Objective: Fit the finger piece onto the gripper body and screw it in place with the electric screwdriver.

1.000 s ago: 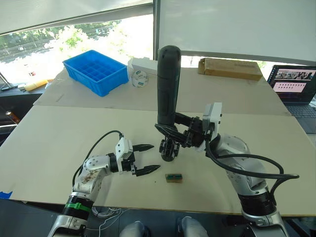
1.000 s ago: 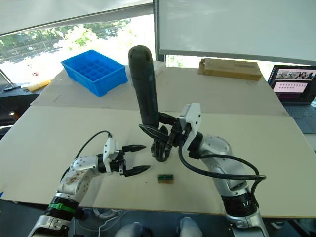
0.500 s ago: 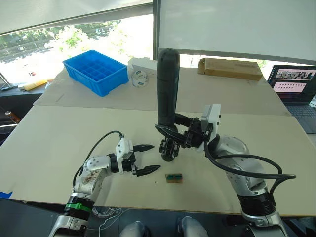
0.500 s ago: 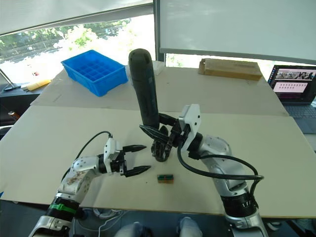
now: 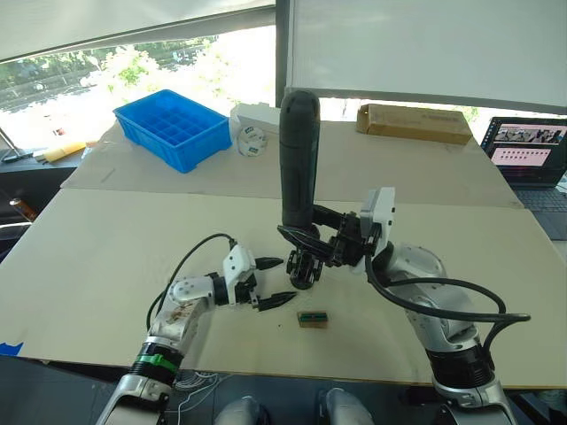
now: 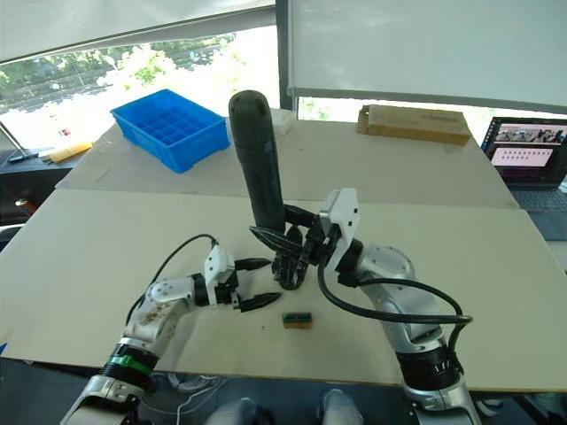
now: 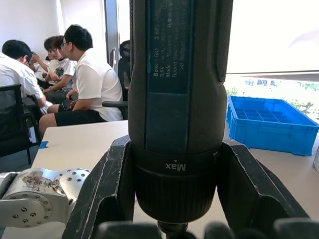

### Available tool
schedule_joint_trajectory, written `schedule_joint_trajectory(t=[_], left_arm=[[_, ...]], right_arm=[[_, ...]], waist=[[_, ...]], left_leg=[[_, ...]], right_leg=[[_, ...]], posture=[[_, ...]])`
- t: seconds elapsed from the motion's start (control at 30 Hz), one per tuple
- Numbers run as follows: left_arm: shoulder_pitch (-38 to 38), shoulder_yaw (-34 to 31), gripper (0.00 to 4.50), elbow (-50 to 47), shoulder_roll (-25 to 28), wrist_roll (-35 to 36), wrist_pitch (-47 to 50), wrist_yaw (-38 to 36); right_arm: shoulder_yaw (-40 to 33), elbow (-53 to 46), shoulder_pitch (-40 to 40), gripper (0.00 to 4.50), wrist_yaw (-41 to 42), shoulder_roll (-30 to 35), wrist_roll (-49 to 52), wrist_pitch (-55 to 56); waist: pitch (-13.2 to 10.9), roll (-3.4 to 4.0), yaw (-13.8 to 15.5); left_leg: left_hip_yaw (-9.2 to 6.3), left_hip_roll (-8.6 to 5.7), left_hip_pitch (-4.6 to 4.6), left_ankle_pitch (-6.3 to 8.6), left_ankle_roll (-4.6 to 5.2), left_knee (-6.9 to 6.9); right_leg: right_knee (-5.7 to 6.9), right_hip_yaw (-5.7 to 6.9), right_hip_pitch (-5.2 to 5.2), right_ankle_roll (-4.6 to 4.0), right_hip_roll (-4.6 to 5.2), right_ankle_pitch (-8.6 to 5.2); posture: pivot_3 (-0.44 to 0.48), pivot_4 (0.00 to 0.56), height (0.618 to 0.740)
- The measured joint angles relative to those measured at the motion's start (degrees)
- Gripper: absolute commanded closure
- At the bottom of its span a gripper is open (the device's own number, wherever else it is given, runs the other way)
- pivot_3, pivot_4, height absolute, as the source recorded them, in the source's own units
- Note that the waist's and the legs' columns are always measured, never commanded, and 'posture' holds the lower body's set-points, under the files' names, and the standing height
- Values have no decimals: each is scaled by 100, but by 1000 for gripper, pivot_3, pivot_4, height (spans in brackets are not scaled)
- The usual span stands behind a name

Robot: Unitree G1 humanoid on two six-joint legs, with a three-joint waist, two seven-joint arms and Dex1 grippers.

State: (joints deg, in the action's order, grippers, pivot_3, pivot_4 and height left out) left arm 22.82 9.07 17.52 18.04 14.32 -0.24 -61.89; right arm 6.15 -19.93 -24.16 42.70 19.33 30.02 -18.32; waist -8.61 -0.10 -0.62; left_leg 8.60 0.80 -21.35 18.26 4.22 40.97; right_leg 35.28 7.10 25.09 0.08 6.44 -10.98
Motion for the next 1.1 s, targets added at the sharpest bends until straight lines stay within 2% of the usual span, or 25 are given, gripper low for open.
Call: schedule_joint_trajectory(t=[0.3, 0.63, 0.73, 0.83, 1.1], left_arm=[[499, 151, 0, 780, -385, -286, -250, 89], [855, 164, 0, 1302, -493, -514, -518, 127], [876, 173, 822, 1359, -487, -528, -596, 54], [879, 219, 2089, 1388, -458, -561, -686, -55], [910, 214, 2164, 1454, -456, -559, -703, -121]], right_arm=[[2, -2, 0, 2609, 3, -5, -11, 0], [3, -14, 0, 2609, -13, -6, -60, 0], [3, -18, 0, 2609, -22, -6, -62, 0], [1, -30, 0, 2609, -37, -9, -68, 1], [-5, -47, 0, 2609, -49, -8, -73, 1]], waist=[[0, 0, -3], [0, 0, 6], [0, 0, 8], [0, 0, 7], [0, -1, -1]], left_leg=[[0, 1, 0, 0, 0, 1], [-1, 0, 0, 0, 1, 2], [-2, 0, 0, 0, 1, 2], [-2, 0, 0, 0, 1, 2], [-2, 1, 1, 0, 1, 2]], right_leg=[[1, 0, 0, 0, 0, 0], [2, 0, -1, 0, 2, 1], [2, 0, -1, 0, 2, 1], [2, 0, -1, 0, 2, 1], [1, 0, -1, 0, 2, 1]], posture=[[0, 150, 740], [0, 150, 740], [0, 150, 740], [0, 150, 740], [0, 150, 740]])
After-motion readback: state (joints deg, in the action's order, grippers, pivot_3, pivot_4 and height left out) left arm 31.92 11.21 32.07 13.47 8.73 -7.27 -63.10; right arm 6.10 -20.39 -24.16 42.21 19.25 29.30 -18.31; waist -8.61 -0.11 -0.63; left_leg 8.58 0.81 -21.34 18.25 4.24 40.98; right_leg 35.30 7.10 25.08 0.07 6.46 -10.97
